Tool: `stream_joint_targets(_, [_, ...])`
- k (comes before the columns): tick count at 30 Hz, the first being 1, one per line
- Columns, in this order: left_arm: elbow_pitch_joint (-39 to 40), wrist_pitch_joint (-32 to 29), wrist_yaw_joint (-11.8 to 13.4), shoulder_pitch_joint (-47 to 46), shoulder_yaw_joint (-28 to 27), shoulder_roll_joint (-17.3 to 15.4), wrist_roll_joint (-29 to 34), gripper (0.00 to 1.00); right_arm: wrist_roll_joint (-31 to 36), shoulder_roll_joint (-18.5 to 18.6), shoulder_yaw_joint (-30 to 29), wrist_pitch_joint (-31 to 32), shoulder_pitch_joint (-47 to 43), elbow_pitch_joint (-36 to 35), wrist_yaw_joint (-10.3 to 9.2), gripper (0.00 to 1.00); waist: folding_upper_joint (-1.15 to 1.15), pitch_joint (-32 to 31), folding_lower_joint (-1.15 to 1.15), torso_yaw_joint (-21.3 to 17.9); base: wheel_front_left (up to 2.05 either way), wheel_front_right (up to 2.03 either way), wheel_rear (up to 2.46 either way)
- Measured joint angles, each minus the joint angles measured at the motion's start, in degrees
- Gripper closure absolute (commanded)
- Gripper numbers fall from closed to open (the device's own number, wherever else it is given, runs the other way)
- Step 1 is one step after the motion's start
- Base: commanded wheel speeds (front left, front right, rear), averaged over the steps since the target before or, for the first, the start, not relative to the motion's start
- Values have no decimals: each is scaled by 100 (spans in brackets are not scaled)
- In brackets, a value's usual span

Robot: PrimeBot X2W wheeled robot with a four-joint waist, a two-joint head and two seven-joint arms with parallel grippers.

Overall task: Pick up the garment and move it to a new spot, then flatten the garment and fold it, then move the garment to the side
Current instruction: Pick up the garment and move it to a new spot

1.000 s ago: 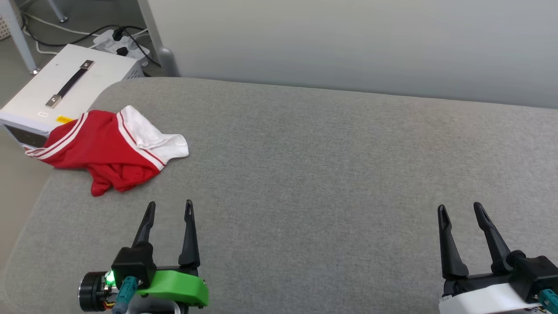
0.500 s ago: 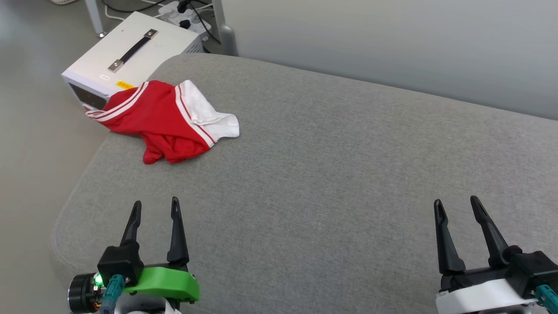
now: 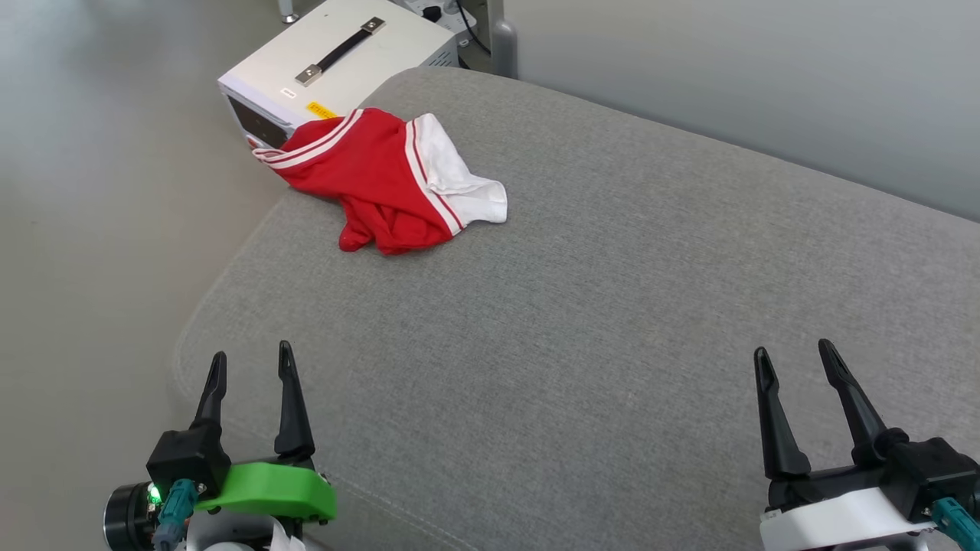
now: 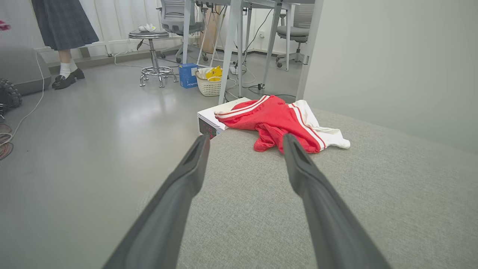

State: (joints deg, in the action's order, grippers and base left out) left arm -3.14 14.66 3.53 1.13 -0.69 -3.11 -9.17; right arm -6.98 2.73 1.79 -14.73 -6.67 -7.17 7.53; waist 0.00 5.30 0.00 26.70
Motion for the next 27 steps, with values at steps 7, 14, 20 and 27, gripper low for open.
stream_joint_targets(7, [-9,0,1,1,-44,-1,-49,0,31,0,23,1,5,-1,0,0,0,4,0,240,0,0,0])
stream_joint_targets(14, [-93,0,-147,-27,-158,-1,-68,0,35,0,42,1,10,-5,0,0,0,35,0,242,0,0,0])
stream_joint_targets(20, [-221,0,-742,-901,-570,-99,18,0,191,-3,121,1,187,-44,1,0,0,182,0,145,0,0,0])
stream_joint_targets(27, [-668,1,-1036,-2360,-929,-684,-46,0,441,19,187,0,505,-210,1,0,0,542,0,-88,0,0,0])
